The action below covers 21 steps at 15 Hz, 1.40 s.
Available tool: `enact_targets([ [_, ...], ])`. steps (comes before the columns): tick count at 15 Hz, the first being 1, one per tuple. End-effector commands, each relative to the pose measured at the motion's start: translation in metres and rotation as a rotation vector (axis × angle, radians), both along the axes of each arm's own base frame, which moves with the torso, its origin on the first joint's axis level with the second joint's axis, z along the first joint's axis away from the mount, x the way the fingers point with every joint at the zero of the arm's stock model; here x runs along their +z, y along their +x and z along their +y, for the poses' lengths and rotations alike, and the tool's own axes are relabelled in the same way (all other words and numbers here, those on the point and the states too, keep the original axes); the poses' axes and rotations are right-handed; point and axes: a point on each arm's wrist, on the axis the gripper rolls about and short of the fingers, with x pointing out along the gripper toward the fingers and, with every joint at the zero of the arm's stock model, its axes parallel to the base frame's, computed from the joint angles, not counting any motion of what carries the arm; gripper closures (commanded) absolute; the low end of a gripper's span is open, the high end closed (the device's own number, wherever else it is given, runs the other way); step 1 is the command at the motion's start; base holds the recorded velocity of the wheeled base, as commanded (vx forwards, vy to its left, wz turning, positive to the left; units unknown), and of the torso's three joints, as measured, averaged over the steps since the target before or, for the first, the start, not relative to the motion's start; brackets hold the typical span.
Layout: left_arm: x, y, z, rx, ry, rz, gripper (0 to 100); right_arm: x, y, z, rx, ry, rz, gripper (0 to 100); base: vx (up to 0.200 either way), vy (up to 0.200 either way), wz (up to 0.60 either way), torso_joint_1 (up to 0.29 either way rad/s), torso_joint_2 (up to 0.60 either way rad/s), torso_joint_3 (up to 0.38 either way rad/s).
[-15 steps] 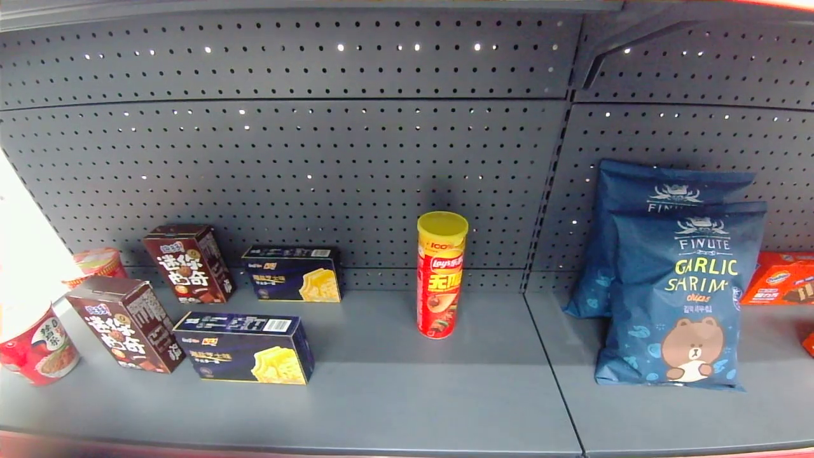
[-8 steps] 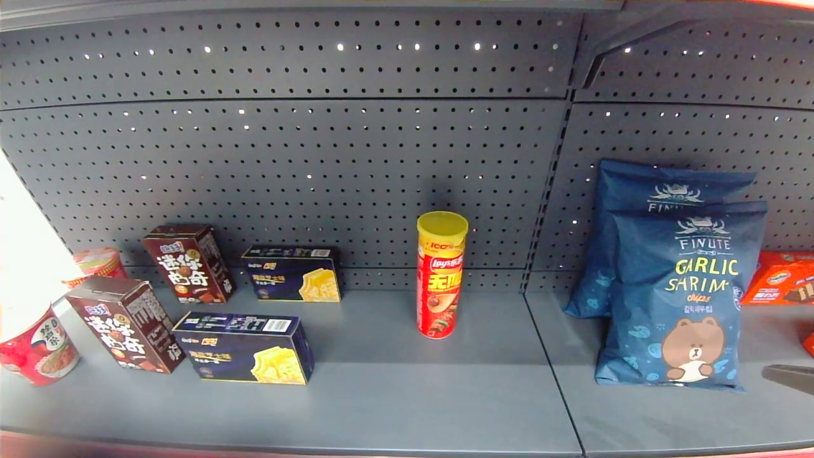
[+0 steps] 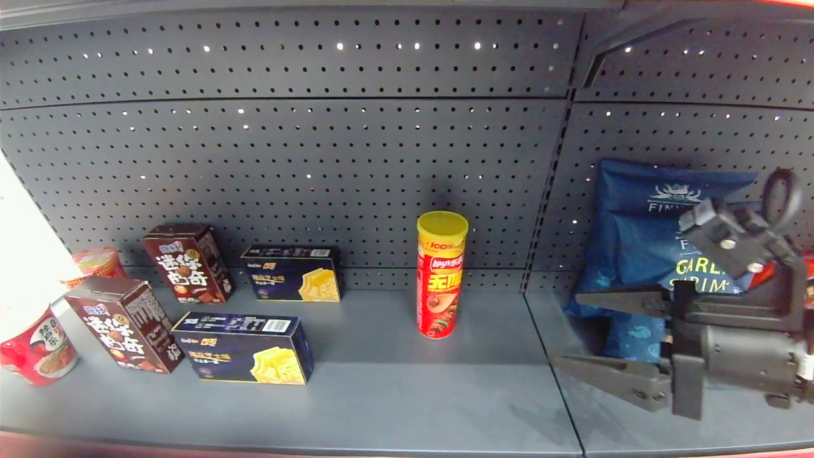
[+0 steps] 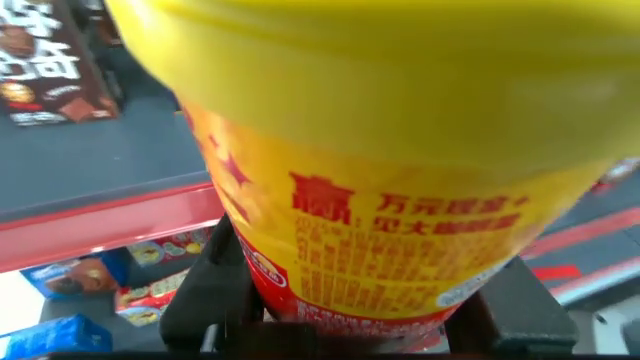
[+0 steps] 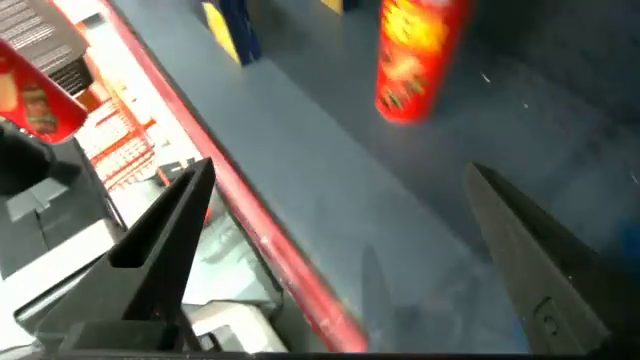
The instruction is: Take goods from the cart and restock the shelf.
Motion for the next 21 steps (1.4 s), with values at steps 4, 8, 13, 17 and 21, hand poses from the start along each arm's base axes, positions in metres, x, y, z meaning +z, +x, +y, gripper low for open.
enact_targets([
  [4, -0.002, 0.001, 0.0, -0.01, -0.003, 0.011, 100, -0.038, 0.092, 0.031, 0.099, -0.011, 0.034, 0, 0.0, 0.0, 0.0, 0.0, 0.0, 0.0],
  [8, -0.002, 0.001, 0.0, -0.012, -0.005, 0.013, 100, -0.065, 0.12, 0.033, 0.135, -0.031, 0.044, 0, 0.0, 0.0, 0.0, 0.0, 0.0, 0.0],
  [13, -0.002, 0.001, 0.0, -0.013, -0.004, 0.011, 100, -0.075, 0.158, 0.041, 0.181, 0.006, 0.046, 0, 0.0, 0.0, 0.0, 0.0, 0.0, 0.0],
  [17, -0.002, 0.001, 0.0, -0.008, -0.019, 0.017, 100, -0.088, 0.181, 0.057, 0.195, 0.008, 0.046, 0, 0.0, 0.0, 0.0, 0.0, 0.0, 0.0],
  [21, -0.002, 0.001, 0.0, -0.006, -0.023, 0.018, 100, -0.096, 0.204, 0.069, 0.198, 0.018, 0.031, 0, 0.0, 0.0, 0.0, 0.0, 0.0, 0.0],
])
